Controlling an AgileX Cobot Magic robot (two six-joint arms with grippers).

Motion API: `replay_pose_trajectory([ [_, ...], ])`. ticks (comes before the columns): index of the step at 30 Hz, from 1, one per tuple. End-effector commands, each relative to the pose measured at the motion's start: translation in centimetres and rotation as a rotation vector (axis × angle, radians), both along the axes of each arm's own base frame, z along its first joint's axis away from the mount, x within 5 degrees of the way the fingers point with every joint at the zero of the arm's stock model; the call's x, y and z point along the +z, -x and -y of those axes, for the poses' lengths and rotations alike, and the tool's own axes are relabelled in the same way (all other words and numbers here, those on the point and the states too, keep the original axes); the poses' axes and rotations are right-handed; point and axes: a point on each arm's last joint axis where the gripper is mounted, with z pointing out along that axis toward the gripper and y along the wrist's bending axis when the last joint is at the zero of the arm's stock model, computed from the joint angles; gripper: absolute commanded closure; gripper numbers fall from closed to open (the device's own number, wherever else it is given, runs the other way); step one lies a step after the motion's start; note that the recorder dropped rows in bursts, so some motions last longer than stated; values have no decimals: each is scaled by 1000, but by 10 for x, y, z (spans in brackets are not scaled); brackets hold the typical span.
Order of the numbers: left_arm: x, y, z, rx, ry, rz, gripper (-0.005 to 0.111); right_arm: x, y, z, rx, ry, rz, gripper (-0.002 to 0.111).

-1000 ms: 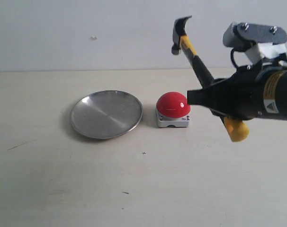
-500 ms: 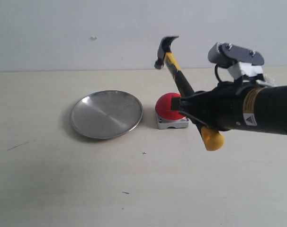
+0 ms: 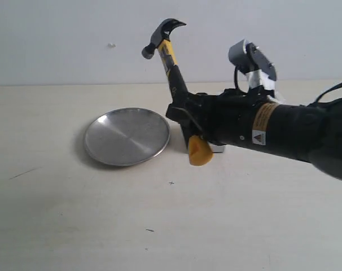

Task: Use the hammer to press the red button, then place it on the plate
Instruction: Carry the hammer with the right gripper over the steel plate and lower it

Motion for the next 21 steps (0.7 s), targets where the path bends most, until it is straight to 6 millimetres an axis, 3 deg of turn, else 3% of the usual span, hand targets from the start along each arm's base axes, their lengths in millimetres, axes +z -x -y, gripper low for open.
replay_pose_trajectory([
  [1,1,0,0,-2,14,9,107,-13,-31,-23,70,-229,38,108],
  [8,1,0,0,-2,14,9,107,-60,-73,-55,185,-462,-88,108],
  [12,1,0,0,-2,14,9,107,-85,-90,-63,175,-513,-153,108],
  [21,1,0,0,-2,14,9,107,-120,-104,-68,130,-575,-272,108],
])
